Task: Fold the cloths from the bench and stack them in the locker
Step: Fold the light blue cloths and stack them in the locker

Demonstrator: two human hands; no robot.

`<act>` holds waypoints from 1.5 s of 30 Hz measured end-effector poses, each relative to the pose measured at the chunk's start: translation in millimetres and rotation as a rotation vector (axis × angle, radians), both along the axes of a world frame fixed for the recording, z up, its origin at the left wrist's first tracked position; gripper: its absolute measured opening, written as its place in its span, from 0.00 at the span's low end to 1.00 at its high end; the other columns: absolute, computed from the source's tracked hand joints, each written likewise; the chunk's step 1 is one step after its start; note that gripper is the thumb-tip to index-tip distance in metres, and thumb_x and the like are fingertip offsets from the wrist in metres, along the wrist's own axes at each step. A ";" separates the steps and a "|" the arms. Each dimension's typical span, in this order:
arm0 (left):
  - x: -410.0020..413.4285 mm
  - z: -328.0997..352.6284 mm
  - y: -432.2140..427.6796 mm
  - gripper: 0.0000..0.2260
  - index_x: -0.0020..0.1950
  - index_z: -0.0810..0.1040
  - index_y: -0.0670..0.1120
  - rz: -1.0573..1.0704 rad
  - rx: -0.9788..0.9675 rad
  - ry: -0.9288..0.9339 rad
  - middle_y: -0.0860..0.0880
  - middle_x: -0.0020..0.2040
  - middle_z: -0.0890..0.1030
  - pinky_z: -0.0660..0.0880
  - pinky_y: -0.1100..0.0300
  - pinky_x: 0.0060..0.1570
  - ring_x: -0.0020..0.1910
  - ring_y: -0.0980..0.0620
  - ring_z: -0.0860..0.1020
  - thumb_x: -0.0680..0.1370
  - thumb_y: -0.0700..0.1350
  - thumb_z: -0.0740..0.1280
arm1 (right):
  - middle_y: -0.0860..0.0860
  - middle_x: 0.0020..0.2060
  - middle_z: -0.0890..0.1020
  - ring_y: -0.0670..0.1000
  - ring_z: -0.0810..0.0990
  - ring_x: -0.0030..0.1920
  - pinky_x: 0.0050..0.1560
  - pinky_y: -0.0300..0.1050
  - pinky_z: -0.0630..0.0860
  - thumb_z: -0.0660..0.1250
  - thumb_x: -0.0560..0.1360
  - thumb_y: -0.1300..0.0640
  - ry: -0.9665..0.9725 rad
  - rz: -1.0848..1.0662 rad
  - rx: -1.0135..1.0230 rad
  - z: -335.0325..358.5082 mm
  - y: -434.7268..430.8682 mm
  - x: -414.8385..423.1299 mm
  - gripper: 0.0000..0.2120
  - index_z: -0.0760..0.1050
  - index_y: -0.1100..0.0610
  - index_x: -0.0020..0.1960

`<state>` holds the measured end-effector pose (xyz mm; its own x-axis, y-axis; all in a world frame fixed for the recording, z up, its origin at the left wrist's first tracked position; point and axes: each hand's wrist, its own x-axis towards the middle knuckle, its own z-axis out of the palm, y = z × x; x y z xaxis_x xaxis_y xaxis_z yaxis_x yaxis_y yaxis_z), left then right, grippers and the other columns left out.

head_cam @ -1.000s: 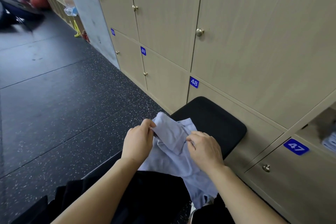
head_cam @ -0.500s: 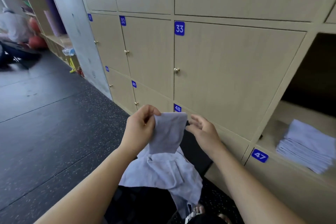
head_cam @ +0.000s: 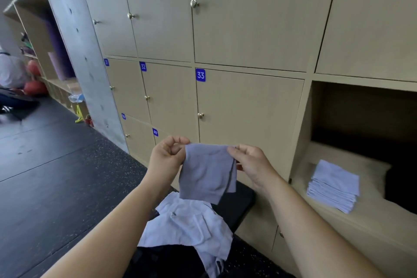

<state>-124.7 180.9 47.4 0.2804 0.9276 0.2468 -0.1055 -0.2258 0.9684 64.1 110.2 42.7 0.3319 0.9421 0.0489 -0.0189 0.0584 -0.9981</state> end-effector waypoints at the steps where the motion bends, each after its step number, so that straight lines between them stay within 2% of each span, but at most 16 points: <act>1: -0.1 2.9 -0.2 0.08 0.46 0.76 0.43 0.010 -0.005 -0.006 0.53 0.28 0.75 0.72 0.63 0.37 0.29 0.56 0.71 0.77 0.31 0.66 | 0.51 0.35 0.82 0.42 0.79 0.32 0.34 0.32 0.74 0.64 0.79 0.60 -0.004 -0.018 0.024 4.8 -3.4 0.4 0.08 0.78 0.60 0.42; 5: -0.9 11.8 -5.6 0.08 0.40 0.76 0.42 0.092 -0.053 0.047 0.46 0.32 0.76 0.75 0.55 0.43 0.35 0.48 0.73 0.74 0.40 0.74 | 0.50 0.33 0.83 0.44 0.79 0.32 0.35 0.35 0.75 0.65 0.79 0.61 0.040 -0.061 0.084 23.4 -15.8 2.5 0.09 0.80 0.64 0.44; 8: 2.2 19.6 -16.7 0.11 0.36 0.76 0.43 0.039 -0.210 0.069 0.47 0.31 0.75 0.74 0.58 0.40 0.33 0.49 0.72 0.76 0.45 0.71 | 0.53 0.35 0.82 0.44 0.80 0.31 0.32 0.33 0.75 0.64 0.79 0.61 0.082 -0.043 0.109 31.7 -25.5 4.0 0.10 0.79 0.67 0.48; 11: 7.9 27.0 -26.1 0.10 0.41 0.80 0.44 -0.050 -0.345 0.013 0.48 0.34 0.79 0.73 0.59 0.42 0.35 0.52 0.76 0.79 0.47 0.65 | 0.54 0.36 0.82 0.45 0.79 0.32 0.32 0.33 0.74 0.65 0.79 0.60 0.064 -0.044 0.112 34.7 -31.3 4.1 0.11 0.79 0.68 0.50; 15: 10.3 24.9 -30.7 0.11 0.46 0.83 0.44 -0.080 -0.111 0.128 0.52 0.43 0.84 0.70 0.59 0.52 0.43 0.57 0.78 0.81 0.49 0.65 | 0.51 0.34 0.82 0.45 0.79 0.32 0.34 0.33 0.75 0.65 0.79 0.59 0.031 -0.061 0.106 36.9 -36.7 4.9 0.09 0.79 0.63 0.45; 18: 13.1 26.0 -32.1 0.11 0.46 0.84 0.45 -0.124 -0.076 0.015 0.51 0.45 0.85 0.70 0.59 0.55 0.44 0.57 0.80 0.81 0.48 0.65 | 0.50 0.36 0.82 0.44 0.79 0.35 0.38 0.33 0.75 0.64 0.80 0.57 -0.017 -0.059 0.104 36.7 -39.3 8.4 0.10 0.80 0.61 0.44; 21: 21.1 32.4 -34.1 0.11 0.47 0.84 0.41 -0.178 -0.108 -0.125 0.44 0.44 0.84 0.75 0.58 0.47 0.43 0.50 0.81 0.80 0.45 0.65 | 0.50 0.40 0.82 0.45 0.78 0.41 0.46 0.39 0.74 0.64 0.79 0.54 -0.054 -0.062 0.095 36.4 -42.3 9.6 0.14 0.80 0.65 0.50; 24: 29.8 40.1 -36.9 0.09 0.44 0.83 0.41 -0.157 -0.112 -0.187 0.45 0.41 0.85 0.76 0.60 0.40 0.40 0.51 0.82 0.80 0.41 0.65 | 0.49 0.41 0.84 0.43 0.81 0.40 0.40 0.33 0.75 0.67 0.78 0.55 -0.029 -0.048 0.157 39.5 -47.5 7.9 0.11 0.80 0.63 0.52; 27: 35.2 49.7 -39.4 0.08 0.44 0.83 0.39 -0.148 -0.094 -0.211 0.46 0.39 0.85 0.77 0.58 0.43 0.37 0.52 0.82 0.80 0.37 0.65 | 0.51 0.43 0.85 0.46 0.83 0.42 0.41 0.36 0.78 0.68 0.77 0.59 -0.035 -0.081 0.204 44.9 -49.6 8.3 0.07 0.80 0.62 0.52; 30: 37.0 55.7 -41.3 0.08 0.43 0.81 0.38 -0.174 -0.072 -0.215 0.49 0.33 0.83 0.78 0.60 0.40 0.34 0.54 0.81 0.80 0.36 0.64 | 0.55 0.39 0.80 0.50 0.77 0.39 0.40 0.43 0.74 0.67 0.78 0.57 -0.102 -0.166 0.226 49.4 -48.5 11.1 0.14 0.76 0.70 0.49; 34: 39.0 57.4 -43.0 0.21 0.28 0.80 0.46 -0.223 -0.096 -0.218 0.53 0.25 0.75 0.72 0.66 0.28 0.26 0.57 0.75 0.81 0.35 0.62 | 0.55 0.40 0.79 0.50 0.76 0.40 0.42 0.46 0.72 0.67 0.77 0.51 -0.084 -0.176 0.222 55.2 -48.4 10.7 0.18 0.76 0.69 0.51; 36: 39.9 55.5 -41.4 0.24 0.25 0.80 0.46 -0.216 -0.108 -0.193 0.53 0.24 0.74 0.71 0.66 0.28 0.25 0.55 0.72 0.81 0.36 0.62 | 0.61 0.44 0.81 0.51 0.77 0.42 0.45 0.48 0.73 0.67 0.77 0.50 -0.072 -0.176 0.216 54.0 -46.8 10.0 0.18 0.77 0.67 0.52; 39: 39.8 53.7 -40.1 0.07 0.44 0.83 0.44 -0.208 -0.137 -0.192 0.50 0.31 0.78 0.73 0.63 0.31 0.30 0.53 0.74 0.79 0.39 0.66 | 0.66 0.46 0.81 0.52 0.77 0.43 0.45 0.49 0.73 0.67 0.77 0.52 -0.058 -0.202 0.239 51.0 -44.3 9.7 0.16 0.77 0.66 0.51; 40: 40.0 51.0 -39.6 0.08 0.54 0.80 0.42 -0.213 -0.164 -0.182 0.49 0.37 0.81 0.74 0.61 0.33 0.34 0.51 0.76 0.77 0.43 0.70 | 0.63 0.43 0.81 0.52 0.77 0.42 0.44 0.49 0.73 0.67 0.78 0.53 -0.048 -0.216 0.254 51.2 -43.8 8.9 0.14 0.77 0.66 0.50; 41: 40.3 48.6 -40.3 0.17 0.60 0.77 0.42 -0.233 -0.203 -0.149 0.48 0.42 0.81 0.75 0.59 0.34 0.37 0.50 0.77 0.75 0.49 0.72 | 0.59 0.40 0.80 0.53 0.76 0.41 0.43 0.49 0.73 0.67 0.78 0.53 -0.043 -0.234 0.268 51.5 -43.3 8.1 0.14 0.76 0.66 0.49; 45: 49.9 35.3 -56.9 0.22 0.48 0.78 0.42 -0.220 -0.257 0.107 0.48 0.38 0.82 0.75 0.60 0.36 0.33 0.52 0.79 0.73 0.62 0.69 | 0.62 0.36 0.76 0.53 0.74 0.37 0.39 0.49 0.71 0.65 0.76 0.50 -0.089 -0.329 0.327 48.7 -41.7 5.6 0.18 0.73 0.67 0.47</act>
